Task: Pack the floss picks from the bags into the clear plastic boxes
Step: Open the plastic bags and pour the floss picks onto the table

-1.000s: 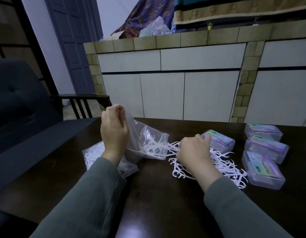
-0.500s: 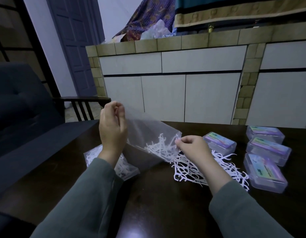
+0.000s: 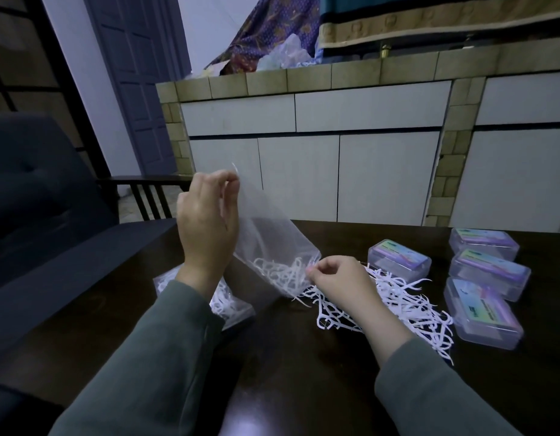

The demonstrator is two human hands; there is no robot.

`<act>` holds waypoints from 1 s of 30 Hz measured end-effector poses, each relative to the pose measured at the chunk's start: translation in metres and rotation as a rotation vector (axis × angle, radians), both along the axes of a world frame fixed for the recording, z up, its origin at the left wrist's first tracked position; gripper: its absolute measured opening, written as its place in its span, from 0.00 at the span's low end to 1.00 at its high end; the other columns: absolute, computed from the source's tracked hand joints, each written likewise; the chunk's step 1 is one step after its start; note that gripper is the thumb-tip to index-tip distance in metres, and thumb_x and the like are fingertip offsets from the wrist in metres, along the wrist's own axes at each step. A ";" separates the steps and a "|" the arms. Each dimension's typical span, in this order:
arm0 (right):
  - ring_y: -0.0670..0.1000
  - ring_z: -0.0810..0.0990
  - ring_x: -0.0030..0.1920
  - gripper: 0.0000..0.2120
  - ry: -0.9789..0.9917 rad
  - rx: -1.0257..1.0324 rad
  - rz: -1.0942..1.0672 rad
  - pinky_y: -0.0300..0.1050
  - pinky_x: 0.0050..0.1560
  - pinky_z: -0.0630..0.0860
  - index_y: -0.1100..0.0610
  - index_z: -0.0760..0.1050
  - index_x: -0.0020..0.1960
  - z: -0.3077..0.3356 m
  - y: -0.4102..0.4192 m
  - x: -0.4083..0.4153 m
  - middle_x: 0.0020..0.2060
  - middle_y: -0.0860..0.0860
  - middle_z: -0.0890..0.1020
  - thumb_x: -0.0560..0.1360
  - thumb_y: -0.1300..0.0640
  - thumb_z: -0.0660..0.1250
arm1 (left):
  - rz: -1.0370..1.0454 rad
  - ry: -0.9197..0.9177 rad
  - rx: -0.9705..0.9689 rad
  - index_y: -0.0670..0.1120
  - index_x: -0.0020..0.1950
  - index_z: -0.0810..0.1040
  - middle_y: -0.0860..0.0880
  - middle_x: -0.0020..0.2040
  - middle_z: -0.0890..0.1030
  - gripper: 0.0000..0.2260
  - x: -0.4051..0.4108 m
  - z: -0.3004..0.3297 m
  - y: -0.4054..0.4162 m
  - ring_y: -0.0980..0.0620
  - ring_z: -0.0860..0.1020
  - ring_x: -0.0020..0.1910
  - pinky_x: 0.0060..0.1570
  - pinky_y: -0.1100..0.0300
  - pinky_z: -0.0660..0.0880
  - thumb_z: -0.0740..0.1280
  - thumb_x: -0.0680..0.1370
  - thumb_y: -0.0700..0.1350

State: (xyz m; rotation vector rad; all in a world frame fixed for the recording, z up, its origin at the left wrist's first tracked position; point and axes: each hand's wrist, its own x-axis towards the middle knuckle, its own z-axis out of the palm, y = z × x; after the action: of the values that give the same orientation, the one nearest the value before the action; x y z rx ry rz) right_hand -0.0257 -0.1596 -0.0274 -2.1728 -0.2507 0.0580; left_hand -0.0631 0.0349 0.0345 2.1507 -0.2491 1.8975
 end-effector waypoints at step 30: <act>0.53 0.70 0.58 0.15 -0.541 -0.725 0.136 0.53 0.55 0.59 0.47 0.78 0.59 0.008 0.023 -0.004 0.57 0.47 0.77 0.76 0.44 0.63 | 0.229 0.292 -0.223 0.44 0.55 0.75 0.46 0.47 0.78 0.09 0.018 -0.054 0.035 0.51 0.72 0.40 0.43 0.56 0.64 0.58 0.82 0.45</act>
State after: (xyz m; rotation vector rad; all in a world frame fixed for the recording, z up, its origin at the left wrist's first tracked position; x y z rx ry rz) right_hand -0.0295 -0.1364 -0.0190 -2.8556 -0.7831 -0.4301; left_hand -0.0454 0.0700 -0.0196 2.3386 0.2630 1.5973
